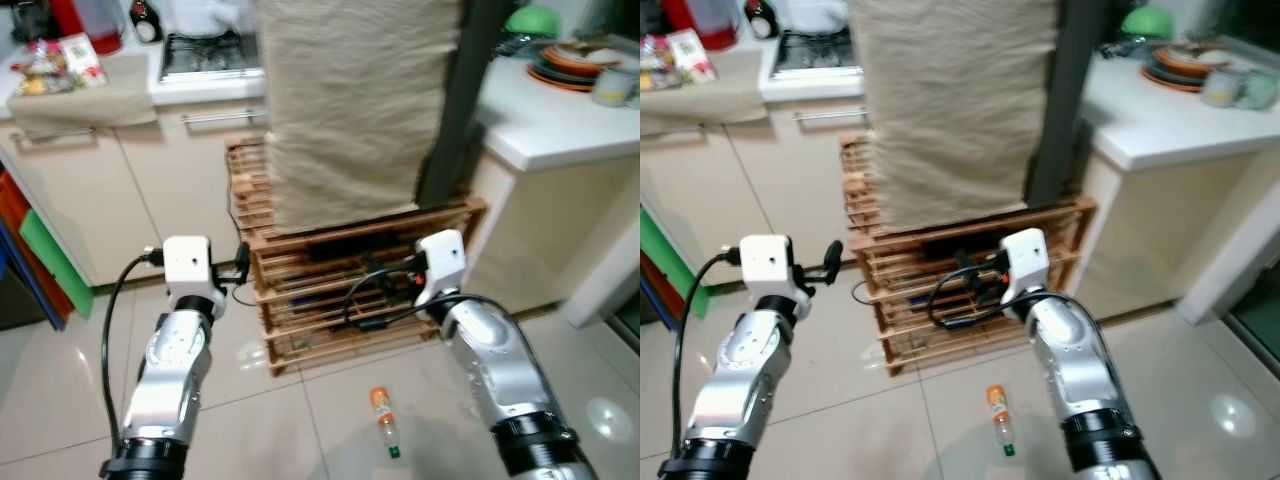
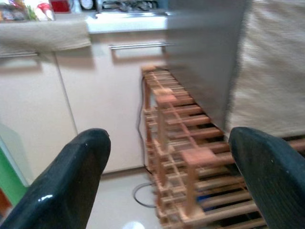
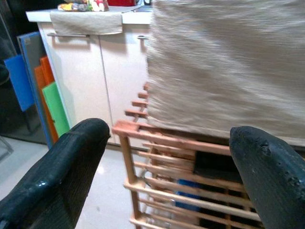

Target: Restocking fridge

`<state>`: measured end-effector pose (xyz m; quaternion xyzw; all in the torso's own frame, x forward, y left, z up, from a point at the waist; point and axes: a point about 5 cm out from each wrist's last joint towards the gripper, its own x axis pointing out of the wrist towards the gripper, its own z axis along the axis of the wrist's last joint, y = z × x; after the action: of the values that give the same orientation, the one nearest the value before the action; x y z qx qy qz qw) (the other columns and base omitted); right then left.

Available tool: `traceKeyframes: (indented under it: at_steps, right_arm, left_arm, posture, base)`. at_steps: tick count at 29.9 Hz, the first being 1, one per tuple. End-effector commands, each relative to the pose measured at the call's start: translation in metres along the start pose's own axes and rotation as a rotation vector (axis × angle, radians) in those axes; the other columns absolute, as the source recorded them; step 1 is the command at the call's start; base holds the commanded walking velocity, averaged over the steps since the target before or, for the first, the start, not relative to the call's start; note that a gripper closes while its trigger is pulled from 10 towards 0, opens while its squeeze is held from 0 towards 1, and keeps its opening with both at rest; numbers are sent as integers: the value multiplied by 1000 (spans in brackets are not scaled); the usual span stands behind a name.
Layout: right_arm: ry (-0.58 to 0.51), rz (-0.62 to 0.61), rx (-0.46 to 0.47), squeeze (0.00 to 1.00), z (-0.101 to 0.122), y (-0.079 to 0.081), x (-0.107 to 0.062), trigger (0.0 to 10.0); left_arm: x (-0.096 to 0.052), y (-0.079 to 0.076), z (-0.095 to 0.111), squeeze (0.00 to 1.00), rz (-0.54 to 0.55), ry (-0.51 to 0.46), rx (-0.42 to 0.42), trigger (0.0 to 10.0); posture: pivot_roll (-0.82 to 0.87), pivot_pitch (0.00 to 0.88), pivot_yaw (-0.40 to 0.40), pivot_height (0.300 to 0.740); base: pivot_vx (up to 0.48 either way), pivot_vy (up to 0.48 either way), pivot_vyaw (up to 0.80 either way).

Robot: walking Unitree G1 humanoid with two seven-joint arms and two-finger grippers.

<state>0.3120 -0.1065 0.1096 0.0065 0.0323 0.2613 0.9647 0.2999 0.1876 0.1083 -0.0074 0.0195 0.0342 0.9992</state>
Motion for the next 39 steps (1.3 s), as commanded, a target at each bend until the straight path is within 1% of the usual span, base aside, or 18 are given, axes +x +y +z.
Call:
traceKeyframes:
  at_steps: [1,3,12,14,18,19,21,22,25,26,27,29,31,34,35,36,38,39]
  right_arm:
    - [-5,-92,-5,0,6,-22,-5,10000]
    - [-10,-102,-10,0,8,-24,-4,10000]
    - [-18,-118,2,0,10,-28,-3,10000]
    - [-1,-150,8,0,7,-32,-1,10000]
    - [-10,-147,8,0,9,-32,2,10000]
    - [-33,-157,9,0,13,-33,3,10000]
    - [-50,-168,11,0,15,-34,4,10000]
    - [-58,-181,-6,0,17,-35,6,10000]
    - [-71,-184,-19,0,20,-34,11,10000]
    - [-71,-184,-19,0,20,-34,11,10000]
    - [-90,-180,-18,0,26,-32,16,10000]
    - [-117,-177,-31,0,31,-32,17,10000]
    - [-107,-169,-55,0,33,-30,19,10000]
    - [-144,-173,-60,0,39,-30,18,10000]
    - [-144,-173,-60,0,39,-30,18,10000]
    - [-157,-180,-67,0,39,-30,17,10000]
    - [-150,-207,-60,0,34,-33,15,10000]
    - [-145,-236,-66,0,30,-37,12,10000]
  left_arm:
    - [2,-10,2,0,-31,-3,-19,10000]
    - [3,-10,2,0,-33,-1,-22,10000]
    - [5,-11,1,0,-32,-2,-30,10000]
    - [4,-8,0,0,-27,-1,-27,10000]
    - [5,-4,4,0,-20,-16,4,10000]
    - [5,0,9,0,-15,-30,24,10000]
    - [5,2,12,0,-12,-40,34,10000]
    - [5,5,15,0,-5,-49,44,10000]
    - [4,9,20,0,7,-60,49,10000]
    - [4,9,20,0,7,-60,49,10000]
    - [4,8,20,0,-3,-57,65,10000]
    - [4,5,20,0,-19,-57,94,10000]
    - [5,3,22,0,-28,-56,89,10000]
    - [8,-4,22,0,-67,-48,108,10000]
    - [8,-4,22,0,-67,-48,108,10000]
    - [9,-7,22,0,-101,-44,124,10000]
    - [10,-8,20,0,-136,-36,100,10000]
    - [10,-6,20,0,-136,-36,94,10000]
  posture:
    - [-132,0,45,740]
    - [-136,0,47,740]
    - [-127,0,41,740]
    - [-118,0,32,740]
    - [-102,0,19,740]
    - [-81,0,7,740]
    - [-78,0,5,740]
    - [-74,0,4,740]
    - [-60,0,-2,740]
    - [-60,0,-2,740]
    - [-56,0,-4,740]
    - [-53,0,-6,740]
    - [-51,0,-7,740]
    - [-50,0,-7,740]
    - [-50,0,-7,740]
    - [-50,0,-5,740]
    - [-45,0,-8,740]
    - [-42,0,-11,740]
  base:
    - [379,292,0]
    - [382,291,0]
    - [375,297,0]
    - [349,328,719]
    - [352,327,692]
    - [352,326,688]
    - [352,326,684]
    - [349,330,600]
    - [350,328,0]
    - [349,330,0]
    - [277,394,0]
    - [0,292,0]
    - [0,0,0]
    - [0,0,-679]
    - [0,0,-656]
    - [0,0,-656]
    - [0,0,-650]
    - [0,0,-638]
